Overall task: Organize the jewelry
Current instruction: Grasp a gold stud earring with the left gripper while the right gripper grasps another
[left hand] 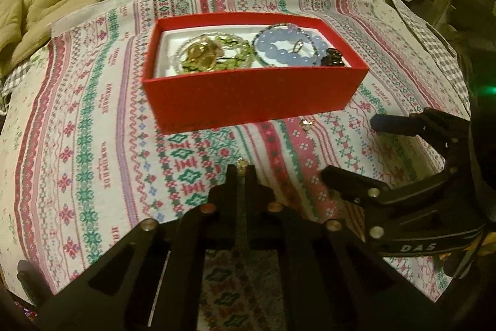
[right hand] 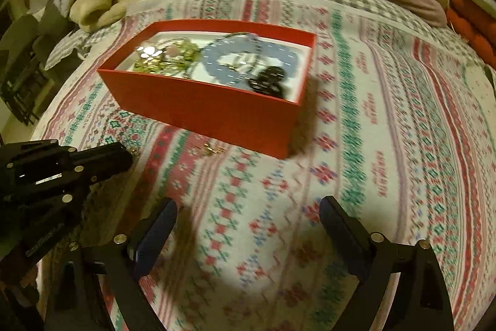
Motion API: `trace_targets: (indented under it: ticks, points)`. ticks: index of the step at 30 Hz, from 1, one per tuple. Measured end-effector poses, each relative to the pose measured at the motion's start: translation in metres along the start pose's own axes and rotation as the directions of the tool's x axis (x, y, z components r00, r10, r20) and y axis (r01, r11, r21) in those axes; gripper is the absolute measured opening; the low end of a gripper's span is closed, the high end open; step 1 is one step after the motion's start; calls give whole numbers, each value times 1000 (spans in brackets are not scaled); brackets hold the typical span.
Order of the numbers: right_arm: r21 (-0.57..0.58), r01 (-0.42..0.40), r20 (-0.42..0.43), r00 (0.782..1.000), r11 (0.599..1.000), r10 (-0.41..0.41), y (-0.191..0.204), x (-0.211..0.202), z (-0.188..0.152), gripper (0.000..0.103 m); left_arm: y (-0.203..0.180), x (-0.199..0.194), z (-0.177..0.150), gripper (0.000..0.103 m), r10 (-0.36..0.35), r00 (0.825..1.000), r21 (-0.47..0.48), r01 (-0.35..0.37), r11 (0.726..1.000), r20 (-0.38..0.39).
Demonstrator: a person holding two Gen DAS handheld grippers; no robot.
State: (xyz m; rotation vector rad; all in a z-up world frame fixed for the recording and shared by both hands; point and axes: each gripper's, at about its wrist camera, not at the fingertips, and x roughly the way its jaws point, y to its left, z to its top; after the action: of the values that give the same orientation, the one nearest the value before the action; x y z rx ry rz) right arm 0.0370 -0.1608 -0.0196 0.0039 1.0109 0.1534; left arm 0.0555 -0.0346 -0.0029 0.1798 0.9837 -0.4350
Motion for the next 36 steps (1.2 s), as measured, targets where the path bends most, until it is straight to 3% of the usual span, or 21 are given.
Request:
trace_targets:
  ticks: [5,10,17,24,26,27,36]
  points:
    - [-29,-2,23,1000,1000,2,13,8,1,85,11,-2,-3,5,11,1000,-25,-11,1000,-7]
    - [14,0,43,999,1000,0,16,13,8,77,16,-4,-4,5,9,1000,-29,-9,1000,-7]
    - [61,34,53,998,998,-38,20,19,17,52,21,-5,-7,6,9,1000,-37,-9,999,-15]
    - [71,49,50,997,996,-53,22,20,19,34,23,-7,-6,5,9,1000,-45,-10,999,-12]
    - [68,43,49,998,997,-47,22,20,20,18,23,-7,-6,5,9,1000,-46,-10,999,-11]
    - [67,38,47,998,997,-42,21,20,20,15,24,-7,-6,6,8,1000,-47,-9,999,-11]
    - [103,-11,23,1000,995,9,11,12,18,12,34,-15,-3,5,-19,1000,-90,19,996,0]
